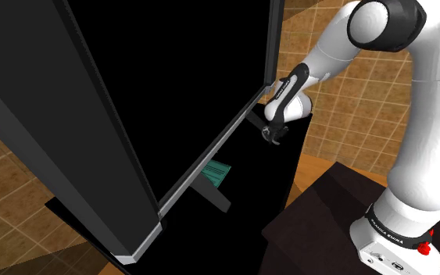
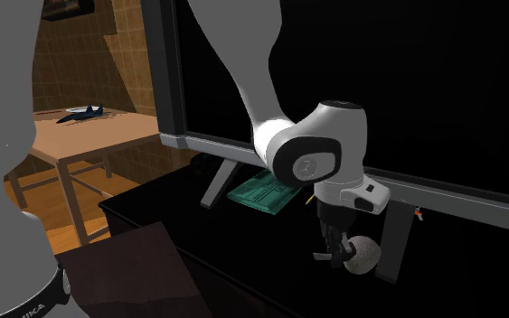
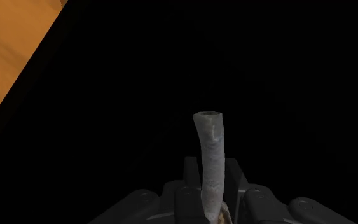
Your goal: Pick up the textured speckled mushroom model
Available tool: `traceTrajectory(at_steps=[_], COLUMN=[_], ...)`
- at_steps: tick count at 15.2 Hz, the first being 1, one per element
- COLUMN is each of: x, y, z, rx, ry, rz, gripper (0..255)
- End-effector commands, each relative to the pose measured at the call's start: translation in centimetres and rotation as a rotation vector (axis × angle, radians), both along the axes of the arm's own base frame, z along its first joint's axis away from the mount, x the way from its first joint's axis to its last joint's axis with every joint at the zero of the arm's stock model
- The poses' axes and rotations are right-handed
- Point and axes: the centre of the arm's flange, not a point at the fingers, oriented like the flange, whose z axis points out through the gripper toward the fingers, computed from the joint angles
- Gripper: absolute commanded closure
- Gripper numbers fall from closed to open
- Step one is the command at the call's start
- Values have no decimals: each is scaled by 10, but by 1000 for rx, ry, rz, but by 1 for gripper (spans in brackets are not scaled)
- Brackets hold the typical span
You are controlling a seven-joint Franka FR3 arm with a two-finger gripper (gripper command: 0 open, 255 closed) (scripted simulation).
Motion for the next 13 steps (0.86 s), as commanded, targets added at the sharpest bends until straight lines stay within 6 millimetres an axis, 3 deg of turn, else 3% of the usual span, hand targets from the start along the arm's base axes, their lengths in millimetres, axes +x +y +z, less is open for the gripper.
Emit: traceTrajectory(at_steps=[1,11,13], x=[0,0,0], y=[1,1,1], z=[11,64,65], rx=[-1,-1,-1], ry=[-2,-2,-2], rz=[0,0,0], gripper=[255,255,255])
